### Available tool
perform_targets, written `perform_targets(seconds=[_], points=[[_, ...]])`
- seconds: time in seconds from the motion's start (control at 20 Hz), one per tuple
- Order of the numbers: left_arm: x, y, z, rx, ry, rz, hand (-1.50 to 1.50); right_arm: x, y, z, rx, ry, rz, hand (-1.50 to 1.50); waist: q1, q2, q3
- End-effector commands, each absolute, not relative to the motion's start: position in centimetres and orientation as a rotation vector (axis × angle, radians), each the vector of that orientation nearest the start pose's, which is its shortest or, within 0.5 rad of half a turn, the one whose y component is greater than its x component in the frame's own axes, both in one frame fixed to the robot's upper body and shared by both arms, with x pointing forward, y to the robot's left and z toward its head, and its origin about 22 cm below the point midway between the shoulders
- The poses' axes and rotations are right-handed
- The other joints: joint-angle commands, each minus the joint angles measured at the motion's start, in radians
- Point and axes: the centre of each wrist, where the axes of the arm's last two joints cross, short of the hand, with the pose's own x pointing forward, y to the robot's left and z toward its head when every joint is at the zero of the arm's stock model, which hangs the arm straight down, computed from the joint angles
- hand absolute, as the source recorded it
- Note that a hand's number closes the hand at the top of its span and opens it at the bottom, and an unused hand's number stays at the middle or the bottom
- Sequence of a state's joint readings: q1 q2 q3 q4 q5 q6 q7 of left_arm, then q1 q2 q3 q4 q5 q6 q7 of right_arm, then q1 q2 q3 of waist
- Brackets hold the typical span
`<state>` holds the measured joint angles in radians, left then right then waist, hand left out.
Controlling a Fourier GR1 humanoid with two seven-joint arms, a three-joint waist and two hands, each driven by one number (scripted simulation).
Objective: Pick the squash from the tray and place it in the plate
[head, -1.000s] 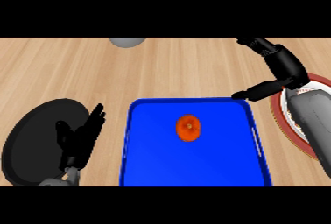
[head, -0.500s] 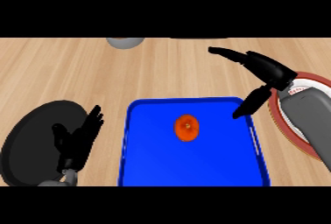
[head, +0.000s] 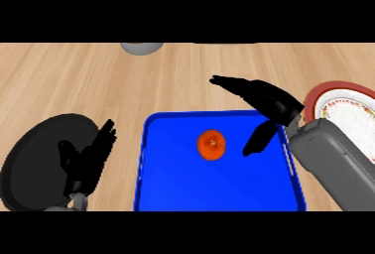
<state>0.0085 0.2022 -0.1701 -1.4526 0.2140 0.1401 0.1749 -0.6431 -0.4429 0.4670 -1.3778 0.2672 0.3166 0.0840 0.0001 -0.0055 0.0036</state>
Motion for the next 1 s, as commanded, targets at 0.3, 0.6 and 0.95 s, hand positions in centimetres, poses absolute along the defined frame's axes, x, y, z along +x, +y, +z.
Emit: perform_targets(seconds=[0.3, 0.6, 0.95], points=[[23.2, 23.9, -3.1, 0.02, -1.179, -0.014, 0.0, 31.9, -14.4, 8.7, -0.173, -1.431, 1.417, -1.5, 0.002, 0.005, -0.004], [23.8, 23.8, -3.4, -0.015, -1.182, -0.016, 0.0, 30.0, -13.1, 7.8, -0.19, -1.429, 1.414, -1.5, 0.0, 0.005, -0.004], [23.8, 24.0, -2.1, 0.021, -1.198, -0.017, 0.0, 30.8, -10.5, 7.7, -0.347, -1.379, 1.472, -1.5, 0.005, 0.005, -0.004]])
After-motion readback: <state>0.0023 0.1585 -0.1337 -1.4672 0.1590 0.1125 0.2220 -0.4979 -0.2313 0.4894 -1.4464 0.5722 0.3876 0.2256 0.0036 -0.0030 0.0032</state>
